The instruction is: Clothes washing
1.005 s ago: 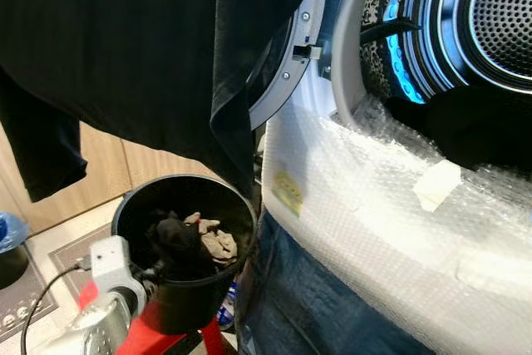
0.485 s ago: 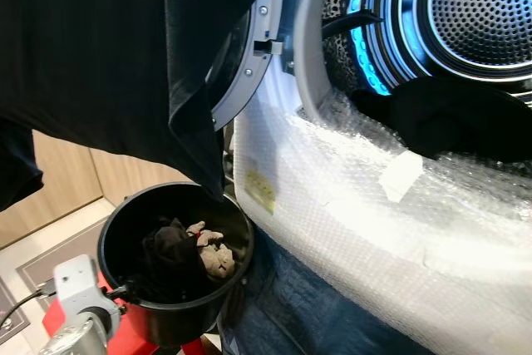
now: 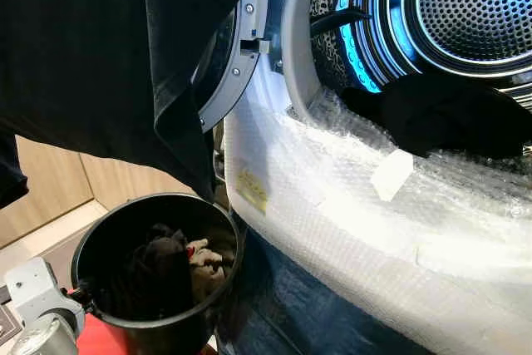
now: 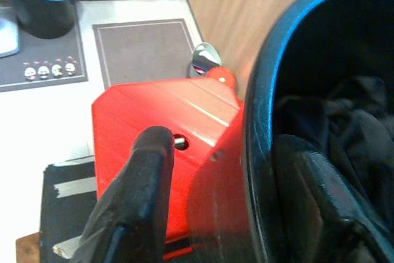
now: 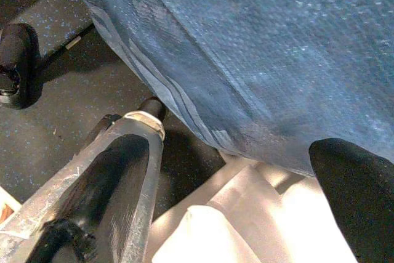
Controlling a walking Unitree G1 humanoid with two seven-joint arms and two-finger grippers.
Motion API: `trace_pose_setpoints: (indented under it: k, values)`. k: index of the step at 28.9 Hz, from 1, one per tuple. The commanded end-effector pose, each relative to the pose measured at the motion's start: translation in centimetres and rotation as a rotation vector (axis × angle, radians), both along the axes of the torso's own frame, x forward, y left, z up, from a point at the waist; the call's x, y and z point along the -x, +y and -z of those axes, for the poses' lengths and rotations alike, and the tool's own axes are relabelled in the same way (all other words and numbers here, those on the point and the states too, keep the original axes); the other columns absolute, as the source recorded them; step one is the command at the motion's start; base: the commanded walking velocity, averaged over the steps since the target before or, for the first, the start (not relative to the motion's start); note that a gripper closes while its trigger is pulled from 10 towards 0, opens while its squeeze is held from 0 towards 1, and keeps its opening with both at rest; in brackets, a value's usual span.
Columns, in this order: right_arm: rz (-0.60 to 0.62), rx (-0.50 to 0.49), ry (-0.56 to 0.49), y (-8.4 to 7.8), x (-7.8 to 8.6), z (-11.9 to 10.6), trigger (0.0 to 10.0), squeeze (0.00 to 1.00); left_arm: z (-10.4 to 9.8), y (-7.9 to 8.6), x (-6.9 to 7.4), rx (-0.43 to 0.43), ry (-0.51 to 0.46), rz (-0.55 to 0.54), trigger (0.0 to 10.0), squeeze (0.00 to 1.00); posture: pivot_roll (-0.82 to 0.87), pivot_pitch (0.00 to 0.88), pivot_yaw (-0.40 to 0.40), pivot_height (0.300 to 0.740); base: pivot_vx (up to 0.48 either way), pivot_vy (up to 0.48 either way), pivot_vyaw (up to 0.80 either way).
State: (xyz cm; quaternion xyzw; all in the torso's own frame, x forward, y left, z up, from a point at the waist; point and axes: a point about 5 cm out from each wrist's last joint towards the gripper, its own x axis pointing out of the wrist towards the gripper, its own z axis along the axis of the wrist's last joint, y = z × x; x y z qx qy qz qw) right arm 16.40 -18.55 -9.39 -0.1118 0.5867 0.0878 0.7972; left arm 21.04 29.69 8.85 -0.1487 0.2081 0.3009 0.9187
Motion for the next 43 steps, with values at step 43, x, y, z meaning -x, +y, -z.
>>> trace_pose_setpoints:
  k: [43]
  values:
    - [-0.060, 0.030, -0.029, -0.4, -1.1, -0.5, 10.0, 0.00, -2.9, 7.2, 5.4, -0.276, 0.086, -0.403, 0.0, 0.00, 0.14, 0.000, -0.131, 0.740, 0.000, 0.000, 0.00]
